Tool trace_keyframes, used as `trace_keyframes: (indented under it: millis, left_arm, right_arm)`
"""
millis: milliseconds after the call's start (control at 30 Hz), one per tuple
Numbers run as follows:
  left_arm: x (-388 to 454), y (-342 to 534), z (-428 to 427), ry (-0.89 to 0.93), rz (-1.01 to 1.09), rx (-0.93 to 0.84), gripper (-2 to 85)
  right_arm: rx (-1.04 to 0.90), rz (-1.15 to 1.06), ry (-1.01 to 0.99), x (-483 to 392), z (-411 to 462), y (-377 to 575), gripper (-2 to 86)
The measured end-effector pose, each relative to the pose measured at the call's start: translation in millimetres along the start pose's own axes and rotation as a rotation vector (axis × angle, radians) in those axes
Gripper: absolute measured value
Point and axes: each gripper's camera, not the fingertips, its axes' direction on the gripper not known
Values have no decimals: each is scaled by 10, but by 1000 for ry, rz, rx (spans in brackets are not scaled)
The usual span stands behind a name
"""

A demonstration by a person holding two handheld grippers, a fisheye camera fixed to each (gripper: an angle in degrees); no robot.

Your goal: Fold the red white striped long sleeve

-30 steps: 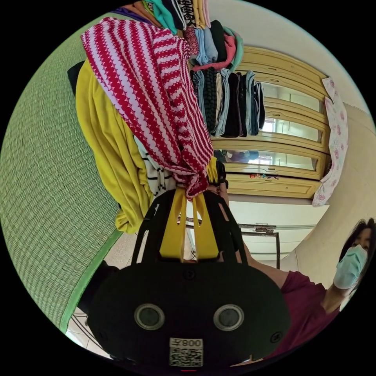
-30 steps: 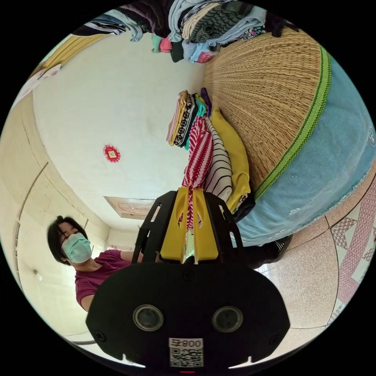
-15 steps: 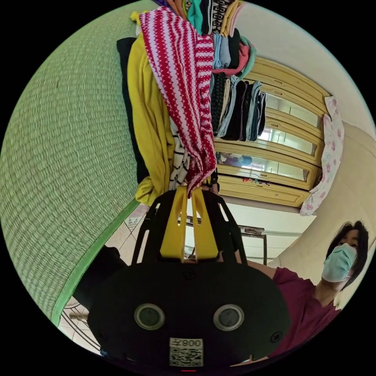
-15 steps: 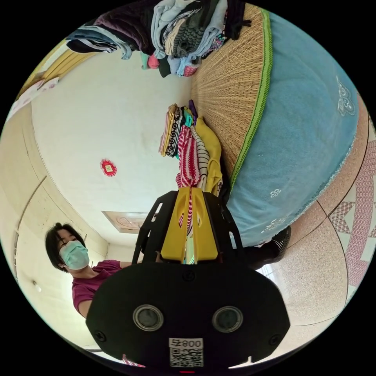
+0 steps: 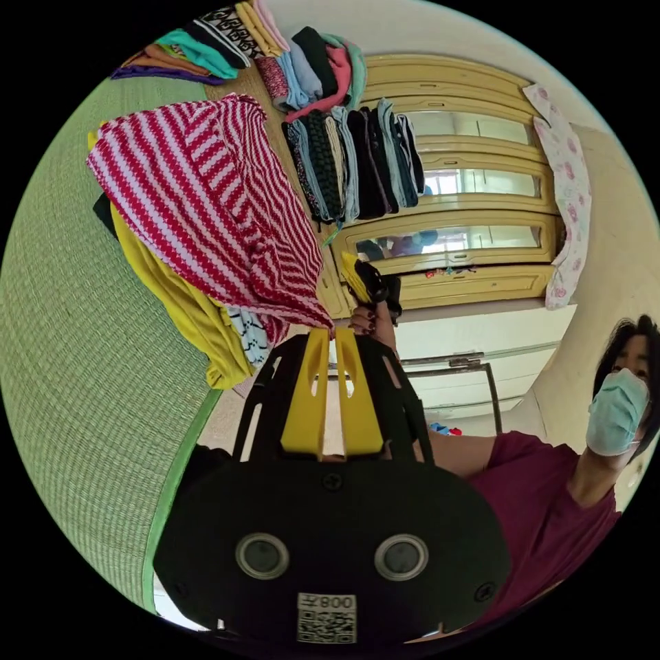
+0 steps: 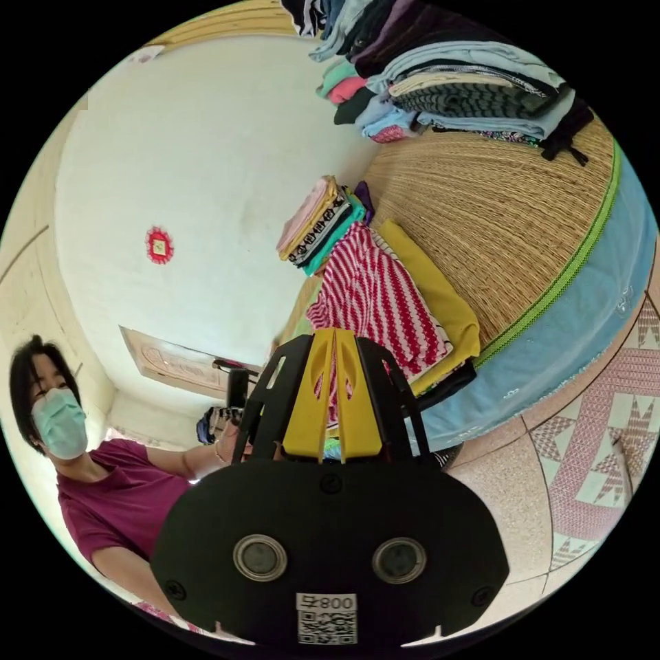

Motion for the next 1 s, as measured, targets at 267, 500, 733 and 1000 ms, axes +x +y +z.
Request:
trace_keyframes:
  millis: [267, 500, 733, 1000]
  left_arm:
    - [-74, 288, -200, -30, -26, 40, 8]
    - [73, -424, -325, -200, 65, 154, 2]
    - [-212, -543, -360, -448, 0, 78, 1]
    - [-71, -194, -424, -433, 6, 115, 1]
  right_arm:
    - [-33, 34, 126, 50, 119, -34, 0]
    - [-37, 43, 138, -8, 60, -133, 0]
    - [-41, 45, 133, -72, -18, -236, -1]
    - [-23, 37, 148, -289, -113, -322, 0]
